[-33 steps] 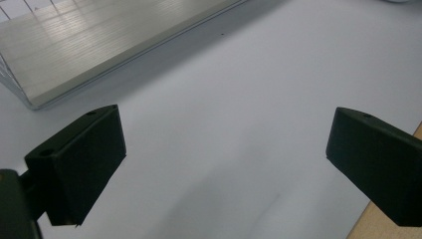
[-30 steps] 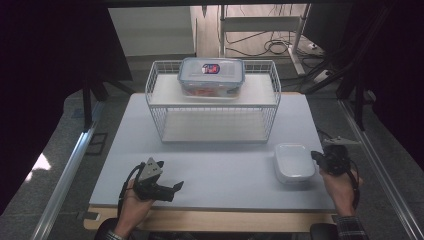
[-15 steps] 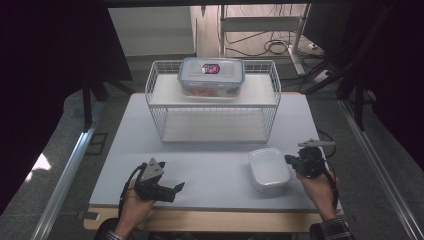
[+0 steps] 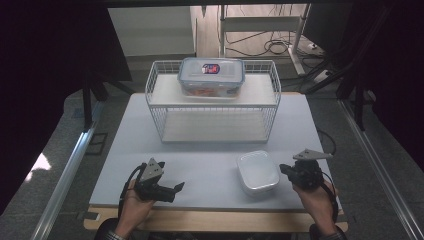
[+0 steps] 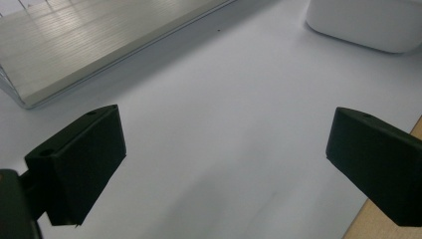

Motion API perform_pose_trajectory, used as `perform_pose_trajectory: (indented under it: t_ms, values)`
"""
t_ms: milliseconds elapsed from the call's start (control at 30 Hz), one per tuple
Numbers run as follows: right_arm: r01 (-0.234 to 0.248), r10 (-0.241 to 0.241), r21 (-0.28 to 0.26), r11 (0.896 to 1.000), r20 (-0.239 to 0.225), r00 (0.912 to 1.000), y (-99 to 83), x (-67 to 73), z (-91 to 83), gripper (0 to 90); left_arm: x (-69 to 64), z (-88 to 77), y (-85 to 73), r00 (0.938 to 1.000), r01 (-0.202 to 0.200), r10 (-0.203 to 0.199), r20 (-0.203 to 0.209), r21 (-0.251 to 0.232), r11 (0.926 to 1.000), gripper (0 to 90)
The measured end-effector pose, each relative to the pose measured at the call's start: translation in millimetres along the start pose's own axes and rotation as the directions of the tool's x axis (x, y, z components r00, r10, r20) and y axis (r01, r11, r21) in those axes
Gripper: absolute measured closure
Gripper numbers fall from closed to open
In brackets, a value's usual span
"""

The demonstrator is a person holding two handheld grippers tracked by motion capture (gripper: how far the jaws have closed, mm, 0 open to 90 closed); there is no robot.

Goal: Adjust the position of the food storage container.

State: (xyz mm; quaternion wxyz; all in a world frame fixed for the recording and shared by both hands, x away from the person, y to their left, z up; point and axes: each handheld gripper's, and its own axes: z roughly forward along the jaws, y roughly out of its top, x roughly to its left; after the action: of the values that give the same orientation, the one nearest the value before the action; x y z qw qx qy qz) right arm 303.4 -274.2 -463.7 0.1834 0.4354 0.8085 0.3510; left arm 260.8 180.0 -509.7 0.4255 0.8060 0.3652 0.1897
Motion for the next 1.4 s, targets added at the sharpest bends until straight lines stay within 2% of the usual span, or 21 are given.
perform_pose_trajectory:
  t_ms: [200,333,400,500,567,733,867,967,1200,1400]
  values:
    - [0.021,-0.02,0.009,1.0,-0.021,0.9996,-20.5,20.6,-16.4,89.8,0.0,-0.2,0.0,1.0,-0.003,0.003,-0.003,0.001,1.0,1.9]
    - [0.013,-0.011,0.032,0.999,-0.064,0.9979,-30.6,30.1,-19.2,89.7,1.0,-1.0,0.1,1.0,0.003,-0.003,-0.005,-0.004,1.0,1.9]
    - [0.013,-0.007,0.06,0.998,-0.106,0.9944,-33.2,31.7,-17.9,89.6,1.2,-0.7,0.1,1.0,0.006,-0.006,-0.006,-0.003,1.0,1.9]
    - [0.002,0.011,0.095,0.995,-0.132,0.9913,-35.6,29.5,-11.2,89.6,1.2,-1.1,0.2,1.0,0.002,-0.002,-0.007,-0.003,1.0,1.9]
    - [-0.006,0.021,0.1,0.995,-0.151,0.9884,-34.4,27.7,-6.3,89.7,2.2,-0.6,0.4,1.0,0.008,-0.008,-0.004,-0.004,1.0,1.9]
    - [-0.016,0.027,0.1,0.995,-0.118,0.9927,-28.1,19.0,1.3,89.7,2.6,1.4,0.9,0.9998,0.018,-0.018,0.002,0.005,0.9998,2.0]
    - [-0.05,0.059,0.087,0.995,-0.101,0.9931,-23.3,7.3,7.3,89.7,2.6,7.4,4.4,0.9988,0.043,-0.044,0.022,0.033,0.9985,3.4]
    - [-0.068,0.075,0.079,0.995,-0.092,0.993,-18.1,-0.9,13.5,89.7,1.9,13.0,7.9,0.9984,0.043,-0.045,0.034,0.052,0.9977,4.7]
    - [-0.058,0.063,0.078,0.995,-0.061,0.9962,-3.1,-14.3,33.1,89.7,4.3,19.1,14.4,0.9977,0.051,-0.053,0.043,0.045,0.9977,6.7]
    - [-0.057,0.061,0.077,0.995,-0.055,0.9966,11.9,-19.1,50.9,89.7,11.8,23.0,17.0,0.9947,0.09,-0.092,0.046,0.051,0.9946,8.2]
